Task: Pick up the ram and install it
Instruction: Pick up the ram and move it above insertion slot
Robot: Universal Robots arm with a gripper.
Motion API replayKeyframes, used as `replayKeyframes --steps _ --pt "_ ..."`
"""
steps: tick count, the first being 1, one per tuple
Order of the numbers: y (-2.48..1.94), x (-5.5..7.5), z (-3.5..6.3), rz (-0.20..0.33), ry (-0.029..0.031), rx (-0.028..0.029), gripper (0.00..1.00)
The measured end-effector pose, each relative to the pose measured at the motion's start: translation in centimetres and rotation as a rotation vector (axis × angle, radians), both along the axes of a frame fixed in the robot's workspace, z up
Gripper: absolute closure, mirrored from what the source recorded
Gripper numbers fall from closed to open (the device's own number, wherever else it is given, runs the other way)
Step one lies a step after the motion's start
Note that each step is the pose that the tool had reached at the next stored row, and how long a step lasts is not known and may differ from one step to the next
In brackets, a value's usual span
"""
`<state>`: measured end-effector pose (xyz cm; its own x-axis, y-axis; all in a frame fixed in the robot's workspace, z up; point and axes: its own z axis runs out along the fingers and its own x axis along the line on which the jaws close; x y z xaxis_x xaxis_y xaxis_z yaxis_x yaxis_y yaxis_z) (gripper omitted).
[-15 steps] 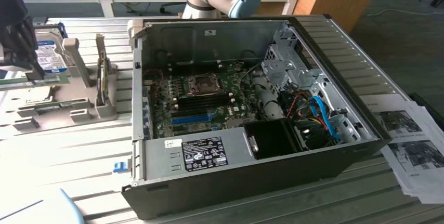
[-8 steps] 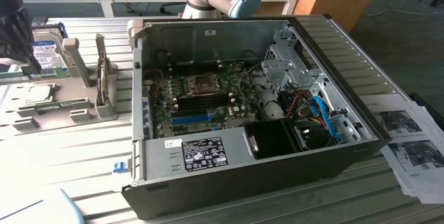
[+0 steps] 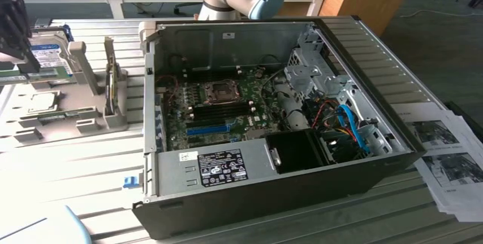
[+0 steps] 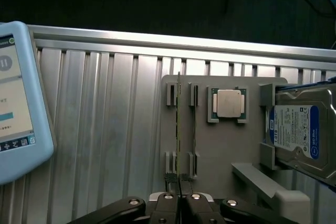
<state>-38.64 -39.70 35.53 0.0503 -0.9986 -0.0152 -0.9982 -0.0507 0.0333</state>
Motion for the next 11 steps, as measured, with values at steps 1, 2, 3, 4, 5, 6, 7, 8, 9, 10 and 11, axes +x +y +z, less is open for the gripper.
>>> replayKeyframes --steps 1,2,3,4,5,6,7,8,9,10,11 --pt "0.00 0.0 0.21 0.000 0.0001 0.0000 0.89" --pt "0.00 0.0 0.42 0.000 0.0002 0.0000 0.89" --pt "0.00 0.0 0.61 0.000 0.0002 0.0001 0.89" --pt "0.00 0.0 0.80 0.000 0.0003 0.0000 0.89" --pt "0.00 0.0 1.00 0.000 0.0004 0.0000 0.89" --pt "0.00 0.0 1.17 0.000 0.0005 0.0000 0.89" --pt "0.00 0.0 1.38 0.000 0.0005 0.0000 0.89" --pt "0.00 0.0 1.59 0.000 0.0005 0.0000 0.89" --pt "0.00 0.0 1.78 0.000 0.0005 0.0000 0.89" --pt "0.00 0.0 1.97 0.000 0.0005 0.0000 0.89" --pt "0.00 0.1 2.16 0.000 0.0005 0.0000 0.89"
